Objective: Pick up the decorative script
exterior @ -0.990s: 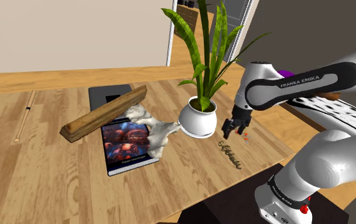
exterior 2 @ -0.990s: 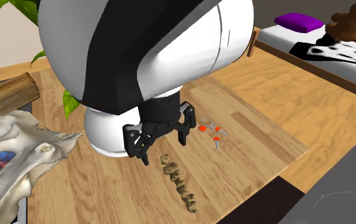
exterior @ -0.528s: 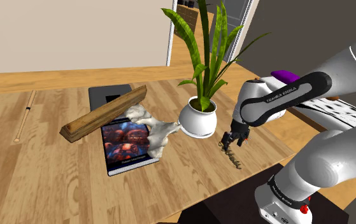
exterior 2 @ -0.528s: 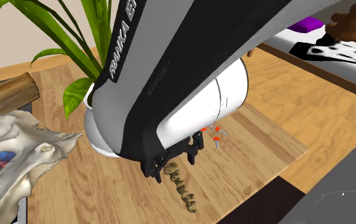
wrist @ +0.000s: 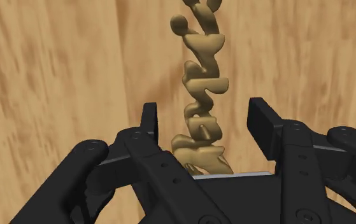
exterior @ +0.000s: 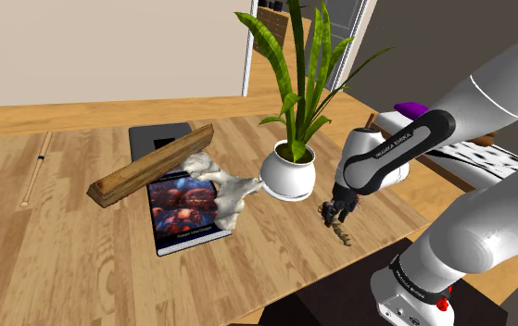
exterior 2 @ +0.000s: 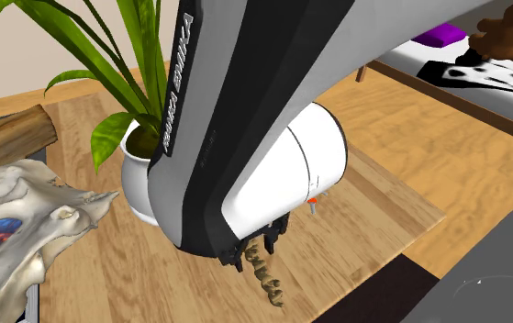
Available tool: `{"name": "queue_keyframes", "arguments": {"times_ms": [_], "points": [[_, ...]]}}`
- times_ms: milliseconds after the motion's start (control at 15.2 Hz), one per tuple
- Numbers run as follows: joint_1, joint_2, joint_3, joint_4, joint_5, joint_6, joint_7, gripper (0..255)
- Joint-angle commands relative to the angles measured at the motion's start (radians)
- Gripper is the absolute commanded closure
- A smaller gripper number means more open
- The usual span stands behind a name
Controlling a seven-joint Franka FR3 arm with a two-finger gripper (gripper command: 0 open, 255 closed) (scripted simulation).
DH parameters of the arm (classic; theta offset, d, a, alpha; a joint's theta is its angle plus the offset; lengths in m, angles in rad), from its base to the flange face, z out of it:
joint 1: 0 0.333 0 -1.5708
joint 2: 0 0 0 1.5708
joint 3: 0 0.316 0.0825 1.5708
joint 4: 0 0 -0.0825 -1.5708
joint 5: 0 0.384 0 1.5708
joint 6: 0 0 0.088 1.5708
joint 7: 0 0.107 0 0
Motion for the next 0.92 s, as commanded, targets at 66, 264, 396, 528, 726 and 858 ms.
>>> {"name": "queue_keyframes", "arguments": {"times_ms": [66, 264, 396, 528, 726, 858], "points": [[0.000, 0.006, -0.001, 0.001, 0.000, 0.005, -0.002, 255], [0.000, 0.005, -0.001, 0.001, 0.000, 0.005, -0.002, 255], [-0.001, 0.006, -0.001, 0.001, 0.000, 0.005, -0.002, 255], [0.001, 0.006, 0.000, 0.001, 0.001, 0.006, -0.001, 255], [-0.008, -0.068, 0.004, 0.001, -0.013, -0.068, 0.011, 255], [-0.012, -0.114, 0.006, 0.004, -0.020, -0.117, 0.018, 255]]}}
